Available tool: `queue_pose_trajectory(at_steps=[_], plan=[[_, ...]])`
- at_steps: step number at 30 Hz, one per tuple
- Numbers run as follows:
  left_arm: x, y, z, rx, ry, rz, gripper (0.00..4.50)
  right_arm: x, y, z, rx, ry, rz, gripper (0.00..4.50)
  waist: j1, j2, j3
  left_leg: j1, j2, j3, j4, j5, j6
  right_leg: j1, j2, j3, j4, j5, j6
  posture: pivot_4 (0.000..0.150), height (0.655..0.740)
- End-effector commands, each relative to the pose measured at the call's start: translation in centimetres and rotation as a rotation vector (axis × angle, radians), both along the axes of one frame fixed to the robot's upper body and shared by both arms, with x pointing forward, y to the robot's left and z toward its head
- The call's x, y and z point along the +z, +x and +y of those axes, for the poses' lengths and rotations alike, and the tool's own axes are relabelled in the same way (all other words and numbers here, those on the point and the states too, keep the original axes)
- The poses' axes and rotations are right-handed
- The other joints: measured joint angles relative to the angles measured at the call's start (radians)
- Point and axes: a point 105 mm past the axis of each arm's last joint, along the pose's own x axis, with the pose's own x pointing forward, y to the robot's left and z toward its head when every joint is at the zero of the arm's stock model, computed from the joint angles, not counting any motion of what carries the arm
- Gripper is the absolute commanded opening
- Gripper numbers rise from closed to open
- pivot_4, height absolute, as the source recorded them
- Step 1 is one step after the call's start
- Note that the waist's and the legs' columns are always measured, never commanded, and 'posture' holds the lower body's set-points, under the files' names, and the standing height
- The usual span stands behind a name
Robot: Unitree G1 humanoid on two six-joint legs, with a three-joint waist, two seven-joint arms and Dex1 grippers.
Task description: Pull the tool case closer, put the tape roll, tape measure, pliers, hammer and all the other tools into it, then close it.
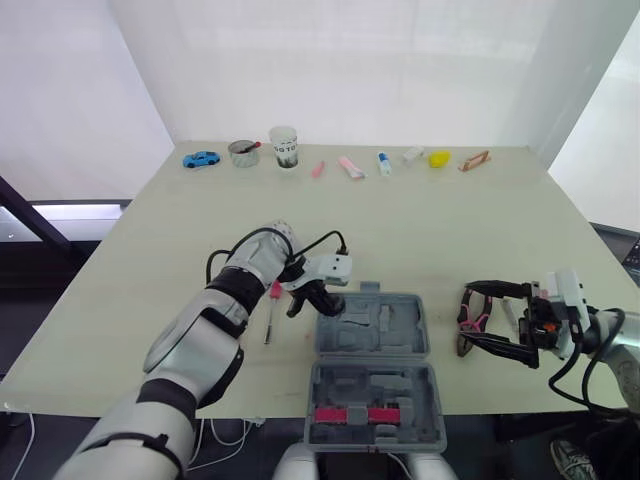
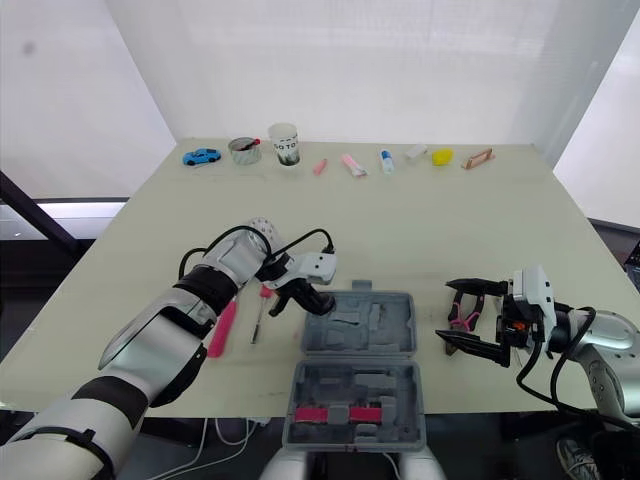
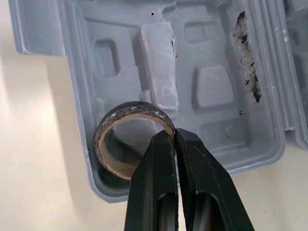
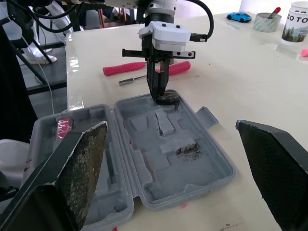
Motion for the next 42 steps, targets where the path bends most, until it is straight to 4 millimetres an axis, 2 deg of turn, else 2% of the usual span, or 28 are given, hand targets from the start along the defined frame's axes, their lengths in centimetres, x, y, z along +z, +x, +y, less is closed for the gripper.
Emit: queue_pose_trajectory(at_steps=[1, 19, 27, 34, 42], plan=[[1.4, 0.0, -0.3, -0.03, -0.011, -0.011, 0.09, 0.7, -0.1, 0.0, 0.01, 0.008, -0.04, 4.5, 0.0, 0.0, 0.0, 0.0, 0.0, 0.0, 0.0, 0.0, 0.0, 0.0, 0.0, 0.0, 0.0, 0.0, 0.0, 0.15, 0.74], [1.7, 0.7, -0.2, 0.109, -0.117, 0.072, 0.09, 1.6, -0.2, 1.1, 0.007, 0.014, -0.05, 4.5, 0.0, 0.0, 0.0, 0.0, 0.0, 0.0, 0.0, 0.0, 0.0, 0.0, 0.0, 0.0, 0.0, 0.0, 0.0, 0.15, 0.74], [1.9, 0.8, -0.1, 0.172, -0.19, 0.151, 0.09, 1.8, -0.1, 1.2, 0.003, 0.016, -0.052, 4.5, -0.002, 0.0, 0.0, 0.0, 0.0, 0.0, 0.0, 0.0, 0.0, 0.0, 0.0, 0.0, 0.0, 0.0, 0.0, 0.15, 0.74], [1.3, 0.5, -0.7, 0.196, -0.242, 0.215, 0.09, 1.6, -0.2, 1.0, -0.002, 0.016, -0.051, 4.5, -0.001, 0.0, 0.0, 0.0, 0.0, 0.0, 0.0, 0.0, 0.0, 0.0, 0.0, 0.0, 0.0, 0.0, 0.0, 0.15, 0.74], [1.1, 0.5, 0.1, 0.227, -0.247, 0.231, 0.09, 1.4, -0.3, 0.8, -0.008, 0.015, -0.051, 4.5, -0.002, 0.0, 0.0, 0.0, 0.0, 0.0, 0.0, 0.0, 0.0, 0.0, 0.0, 0.0, 0.0, 0.0, 0.0, 0.15, 0.74]])
